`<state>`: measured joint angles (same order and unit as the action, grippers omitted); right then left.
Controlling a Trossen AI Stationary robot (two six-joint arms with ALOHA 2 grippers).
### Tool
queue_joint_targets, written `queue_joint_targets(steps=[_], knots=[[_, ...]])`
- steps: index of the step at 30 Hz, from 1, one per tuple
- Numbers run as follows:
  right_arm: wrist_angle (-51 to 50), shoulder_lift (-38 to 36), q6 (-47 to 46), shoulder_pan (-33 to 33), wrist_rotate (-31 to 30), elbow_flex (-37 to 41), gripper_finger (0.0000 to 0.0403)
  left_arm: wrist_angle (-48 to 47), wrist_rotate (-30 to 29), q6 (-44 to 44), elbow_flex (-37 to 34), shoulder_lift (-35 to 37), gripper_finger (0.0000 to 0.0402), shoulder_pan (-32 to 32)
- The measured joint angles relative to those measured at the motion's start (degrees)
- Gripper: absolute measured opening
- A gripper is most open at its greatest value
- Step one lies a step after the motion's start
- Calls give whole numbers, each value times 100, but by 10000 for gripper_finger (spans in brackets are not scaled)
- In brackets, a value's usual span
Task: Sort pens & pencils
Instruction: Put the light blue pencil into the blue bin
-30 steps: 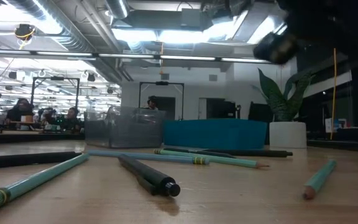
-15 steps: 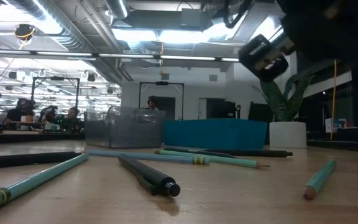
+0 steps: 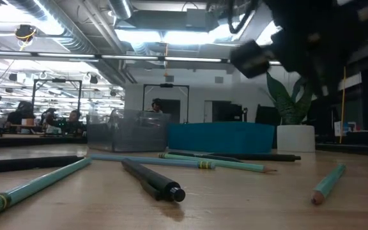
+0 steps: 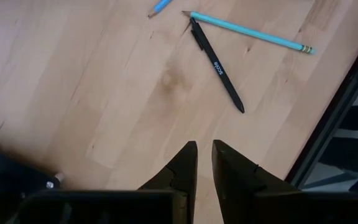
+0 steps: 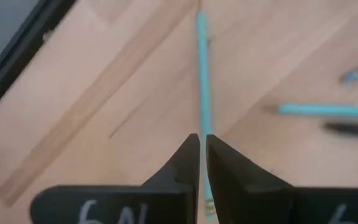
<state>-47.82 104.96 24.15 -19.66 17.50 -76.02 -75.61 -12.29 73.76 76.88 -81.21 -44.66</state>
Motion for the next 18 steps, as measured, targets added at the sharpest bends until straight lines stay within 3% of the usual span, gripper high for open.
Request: queue_joint_targets(steps=[10, 18], knots=[[-627, 1160, 567, -45, -138, -1247, 31, 2, 309, 126, 0, 0, 43, 2], [-995, 1387, 470, -44, -57, -1411, 31, 2, 413, 110, 0, 0, 43, 0]])
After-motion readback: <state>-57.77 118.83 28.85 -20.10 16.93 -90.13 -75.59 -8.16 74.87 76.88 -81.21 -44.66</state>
